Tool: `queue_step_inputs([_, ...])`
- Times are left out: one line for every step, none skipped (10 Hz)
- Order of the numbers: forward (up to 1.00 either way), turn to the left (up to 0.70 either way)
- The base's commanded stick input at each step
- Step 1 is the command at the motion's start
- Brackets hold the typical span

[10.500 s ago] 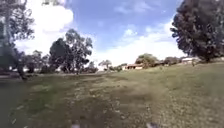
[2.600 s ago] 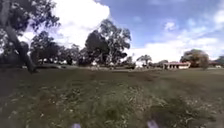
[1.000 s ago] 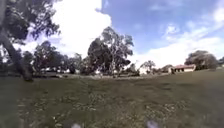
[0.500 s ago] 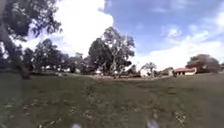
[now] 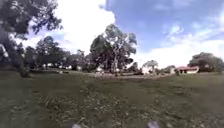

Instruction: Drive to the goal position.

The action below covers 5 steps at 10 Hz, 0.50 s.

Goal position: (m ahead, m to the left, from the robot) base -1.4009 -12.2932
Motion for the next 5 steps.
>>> queue_step_inputs([0.7,0.0])
queue_step_inputs([0.7,0.0])
queue_step_inputs([0.7,0.0])
queue_step_inputs([0.7,0.0])
queue_step_inputs([0.7,0.0])
